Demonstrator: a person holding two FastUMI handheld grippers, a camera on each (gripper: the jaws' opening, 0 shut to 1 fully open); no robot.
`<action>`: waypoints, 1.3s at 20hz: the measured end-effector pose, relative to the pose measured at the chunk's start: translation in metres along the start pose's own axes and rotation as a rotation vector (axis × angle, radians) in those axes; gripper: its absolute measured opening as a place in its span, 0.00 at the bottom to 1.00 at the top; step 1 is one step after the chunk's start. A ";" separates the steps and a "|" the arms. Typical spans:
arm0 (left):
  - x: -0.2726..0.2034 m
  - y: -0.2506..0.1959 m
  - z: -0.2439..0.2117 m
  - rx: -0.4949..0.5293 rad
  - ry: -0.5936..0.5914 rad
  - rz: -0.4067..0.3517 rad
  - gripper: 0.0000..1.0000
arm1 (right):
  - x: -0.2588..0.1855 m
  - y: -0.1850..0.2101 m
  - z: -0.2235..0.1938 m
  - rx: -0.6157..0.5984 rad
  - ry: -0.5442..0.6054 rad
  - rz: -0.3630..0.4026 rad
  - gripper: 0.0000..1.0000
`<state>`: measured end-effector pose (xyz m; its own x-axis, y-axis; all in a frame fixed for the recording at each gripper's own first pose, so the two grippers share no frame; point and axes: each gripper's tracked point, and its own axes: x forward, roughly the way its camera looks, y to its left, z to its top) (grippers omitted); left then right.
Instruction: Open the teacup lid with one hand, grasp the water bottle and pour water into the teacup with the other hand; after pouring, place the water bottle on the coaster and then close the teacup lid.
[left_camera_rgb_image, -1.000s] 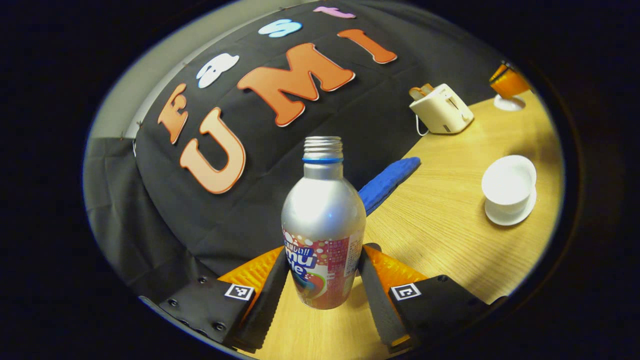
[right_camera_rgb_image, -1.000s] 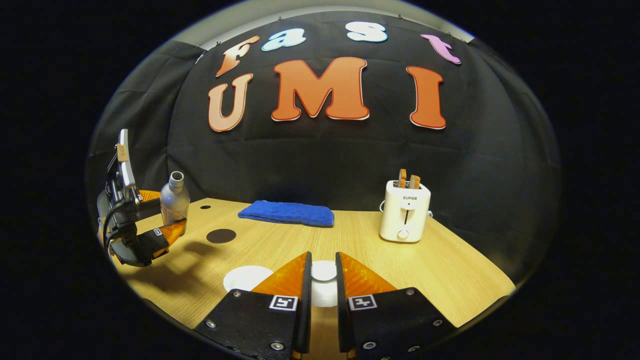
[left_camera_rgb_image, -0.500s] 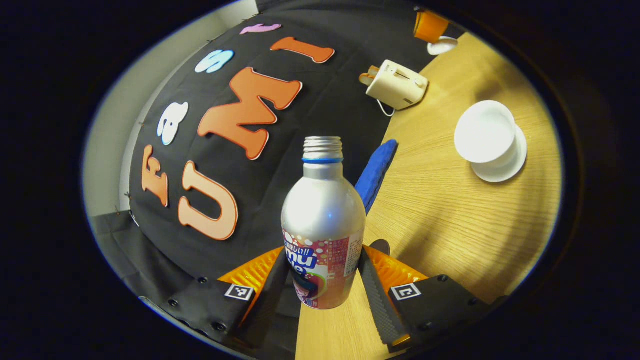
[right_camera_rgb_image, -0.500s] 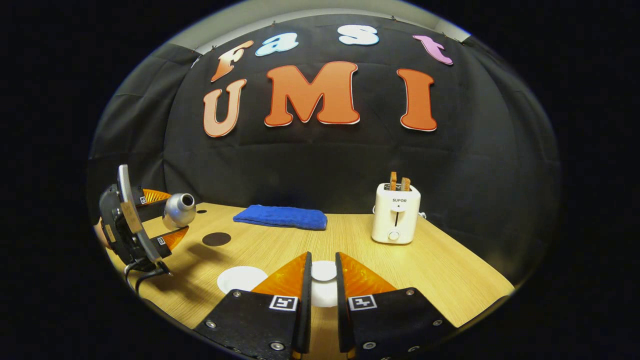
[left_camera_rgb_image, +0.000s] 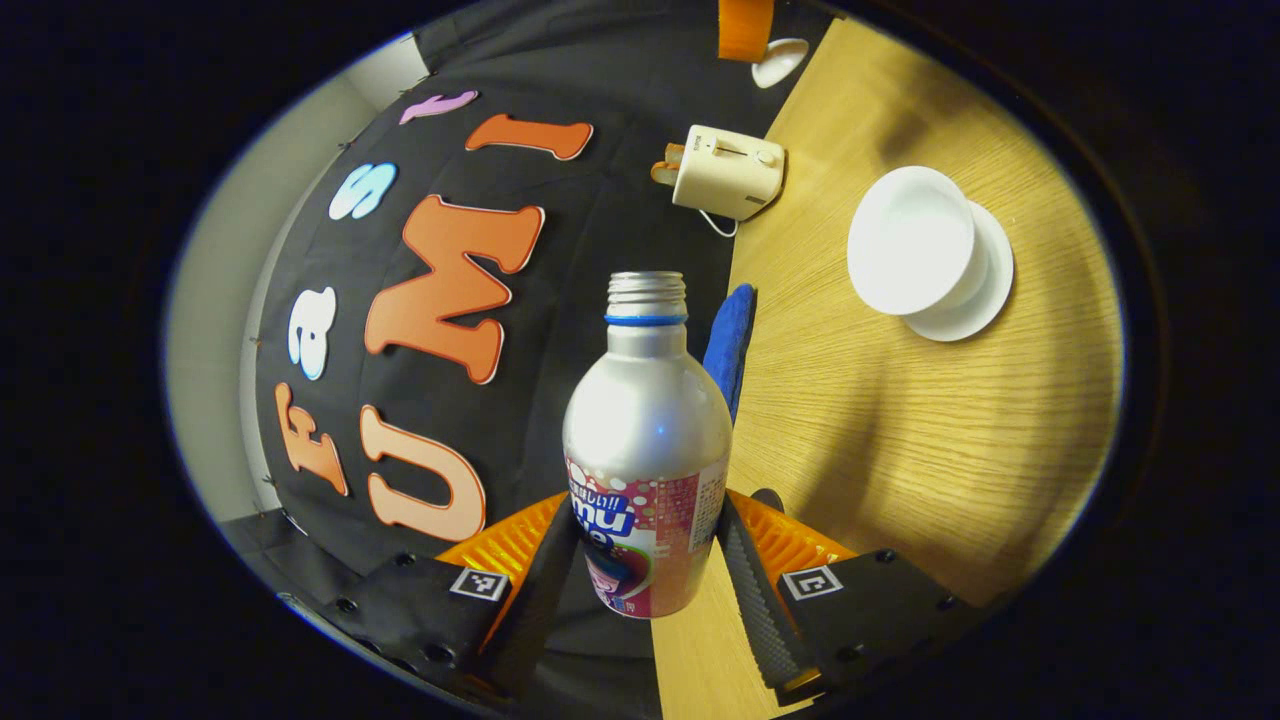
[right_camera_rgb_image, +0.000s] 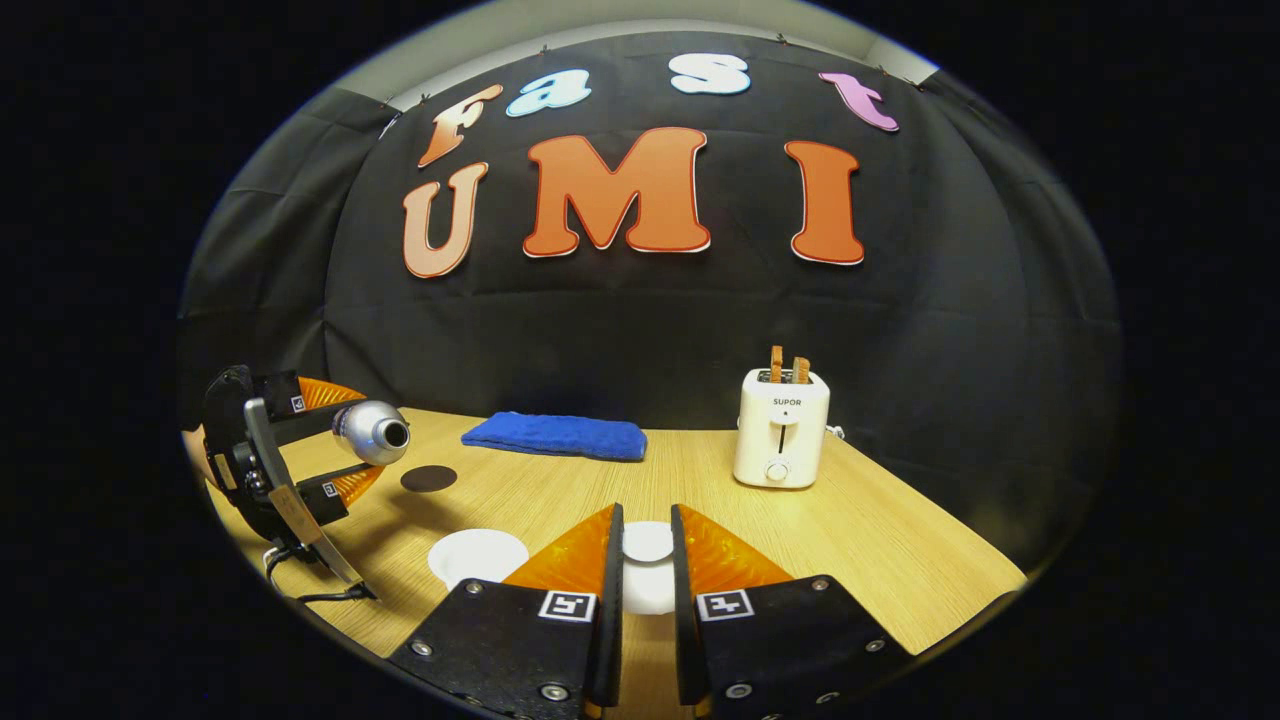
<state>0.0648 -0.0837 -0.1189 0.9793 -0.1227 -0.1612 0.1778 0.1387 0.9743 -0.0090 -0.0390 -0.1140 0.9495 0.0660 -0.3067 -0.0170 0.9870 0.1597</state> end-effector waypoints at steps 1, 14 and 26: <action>0.002 0.000 0.004 0.025 -0.007 0.001 0.86 | 0.000 0.000 0.000 0.005 -0.001 -0.001 0.23; 0.009 -0.004 0.020 0.277 -0.073 0.028 0.82 | -0.004 0.006 -0.007 -0.005 0.003 0.017 0.22; 0.010 0.003 0.048 0.458 -0.150 0.067 0.84 | -0.006 0.005 -0.005 -0.006 -0.006 0.024 0.22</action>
<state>0.0704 -0.1319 -0.1101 0.9563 -0.2733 -0.1038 0.0207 -0.2911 0.9565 -0.0164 -0.0336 -0.1163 0.9506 0.0888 -0.2974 -0.0415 0.9860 0.1617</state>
